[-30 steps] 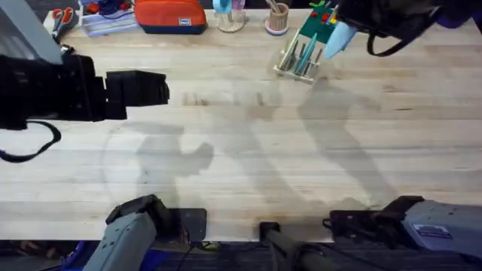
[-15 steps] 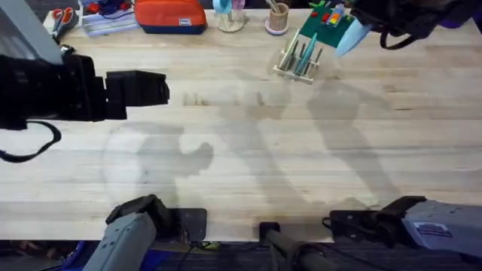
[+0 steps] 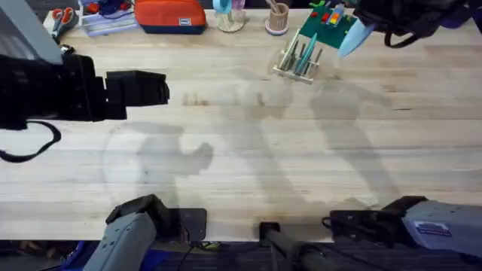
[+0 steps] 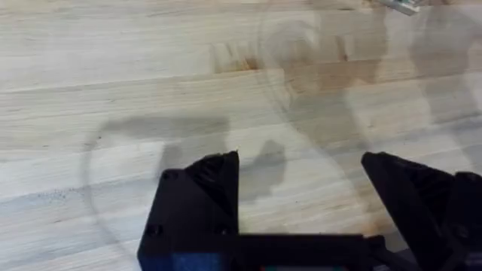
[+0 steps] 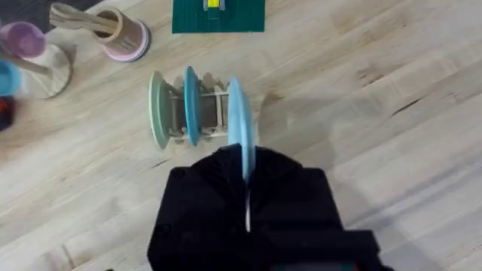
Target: Pick up the plates from the table one by one and place each into a slot on the dish rack.
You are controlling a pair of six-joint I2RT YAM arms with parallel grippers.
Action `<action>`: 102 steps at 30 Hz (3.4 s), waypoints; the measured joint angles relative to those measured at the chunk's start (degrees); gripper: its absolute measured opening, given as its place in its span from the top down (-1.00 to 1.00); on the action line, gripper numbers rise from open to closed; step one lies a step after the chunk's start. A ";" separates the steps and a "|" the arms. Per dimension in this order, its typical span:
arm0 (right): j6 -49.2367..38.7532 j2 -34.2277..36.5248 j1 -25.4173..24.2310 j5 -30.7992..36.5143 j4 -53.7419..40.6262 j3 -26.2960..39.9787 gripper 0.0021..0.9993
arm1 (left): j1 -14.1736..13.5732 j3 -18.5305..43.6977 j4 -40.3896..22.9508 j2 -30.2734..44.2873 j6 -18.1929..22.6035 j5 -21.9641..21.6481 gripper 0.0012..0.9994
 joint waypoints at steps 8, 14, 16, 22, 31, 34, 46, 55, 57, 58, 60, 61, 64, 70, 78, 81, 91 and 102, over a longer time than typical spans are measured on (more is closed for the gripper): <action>-0.22 0.19 0.00 -0.40 0.34 0.00 0.94 | 0.00 0.00 0.00 0.00 0.00 0.00 -0.99; -0.23 1.85 0.00 -1.31 2.28 0.08 0.94 | 0.00 0.00 0.00 0.00 0.00 0.00 -0.99; -0.22 2.56 -0.13 -1.55 2.95 0.09 0.94 | 0.00 0.00 0.00 0.00 0.00 0.00 -0.99; -0.24 4.06 -0.88 -1.89 3.06 0.11 0.94 | 0.00 0.00 0.00 0.00 0.00 0.00 -0.99; -0.63 8.30 -1.25 -2.32 4.41 0.11 0.94 | 0.00 0.00 0.00 0.00 0.00 0.00 -0.99; -0.74 9.42 -1.25 -2.60 5.29 0.11 0.94 | 0.00 0.00 0.00 0.00 0.00 0.00 -0.99; -1.73 11.64 -3.37 -3.19 7.50 0.11 0.94 | 0.00 0.00 0.00 0.00 0.00 0.00 -0.99; -1.93 12.51 -4.35 -3.76 10.37 0.14 0.94 | 0.00 0.00 0.00 0.00 0.02 0.00 -0.99; -1.97 13.36 -4.35 -4.31 10.80 0.22 0.94 | 0.00 0.00 0.00 0.00 0.00 0.00 -0.99; -1.97 13.81 -4.35 -4.54 10.86 0.22 0.94 | 0.00 0.00 0.00 0.00 0.00 0.00 -0.99; -1.97 14.86 -4.35 -5.00 10.86 0.22 0.94 | 0.00 0.00 0.00 0.00 0.00 0.00 -0.99; -1.97 15.37 -4.37 -5.16 10.86 0.22 0.94 | 0.00 0.00 0.00 0.00 0.01 0.00 -0.99; -1.99 16.32 -4.39 -5.38 10.86 0.22 0.94 | 0.00 0.00 0.00 0.00 0.02 0.00 -0.99; -2.14 16.44 -5.03 -5.60 10.88 0.22 0.94 | 0.00 0.00 0.00 0.00 0.00 0.00 -0.99; -2.14 16.46 -5.88 -5.60 11.54 0.22 0.94 | 0.00 0.00 0.00 0.00 0.00 0.00 -0.99; -2.14 16.44 -5.88 -5.60 12.17 0.22 0.94 | 0.00 0.00 0.00 0.00 0.00 0.00 -0.99; -2.14 16.46 -5.88 -5.60 13.27 0.22 0.94 | 0.00 0.00 0.00 0.00 0.01 0.00 -0.99; -2.14 20.05 -5.88 -5.63 13.46 0.26 0.94 | 0.00 0.00 0.00 0.00 0.00 0.00 -0.99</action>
